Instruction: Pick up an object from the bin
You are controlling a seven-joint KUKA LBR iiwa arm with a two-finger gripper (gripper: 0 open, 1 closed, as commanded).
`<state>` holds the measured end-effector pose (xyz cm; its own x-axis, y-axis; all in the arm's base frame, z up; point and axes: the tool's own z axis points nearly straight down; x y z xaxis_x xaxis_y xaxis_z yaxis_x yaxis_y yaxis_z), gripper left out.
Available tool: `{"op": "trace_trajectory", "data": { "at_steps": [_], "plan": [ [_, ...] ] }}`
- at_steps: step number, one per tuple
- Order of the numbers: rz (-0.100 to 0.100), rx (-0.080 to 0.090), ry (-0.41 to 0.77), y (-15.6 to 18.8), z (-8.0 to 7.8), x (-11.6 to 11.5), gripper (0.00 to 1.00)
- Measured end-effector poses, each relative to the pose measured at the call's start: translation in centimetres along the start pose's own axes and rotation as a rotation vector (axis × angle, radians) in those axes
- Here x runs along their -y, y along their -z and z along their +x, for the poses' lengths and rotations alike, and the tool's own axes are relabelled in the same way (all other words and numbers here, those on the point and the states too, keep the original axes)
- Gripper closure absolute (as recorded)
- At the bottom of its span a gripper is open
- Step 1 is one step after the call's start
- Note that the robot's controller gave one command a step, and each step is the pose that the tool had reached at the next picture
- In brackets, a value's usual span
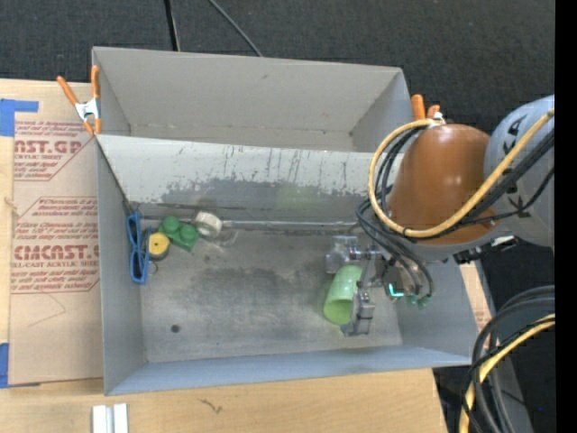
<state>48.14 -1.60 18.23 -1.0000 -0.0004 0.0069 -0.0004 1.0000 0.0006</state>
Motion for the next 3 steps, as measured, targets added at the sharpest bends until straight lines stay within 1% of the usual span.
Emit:
{"op": "trace_trajectory", "data": {
  "at_steps": [1,2,3],
  "plan": [
    [-0.001,-0.011,0.211,-11.3,-6.6,5.3,0.0],
    [0.005,0.009,0.381,-11.0,-5.5,7.4,0.0],
    [0.003,0.007,0.381,-10.9,-5.4,7.3,1.0]
  ]
}}
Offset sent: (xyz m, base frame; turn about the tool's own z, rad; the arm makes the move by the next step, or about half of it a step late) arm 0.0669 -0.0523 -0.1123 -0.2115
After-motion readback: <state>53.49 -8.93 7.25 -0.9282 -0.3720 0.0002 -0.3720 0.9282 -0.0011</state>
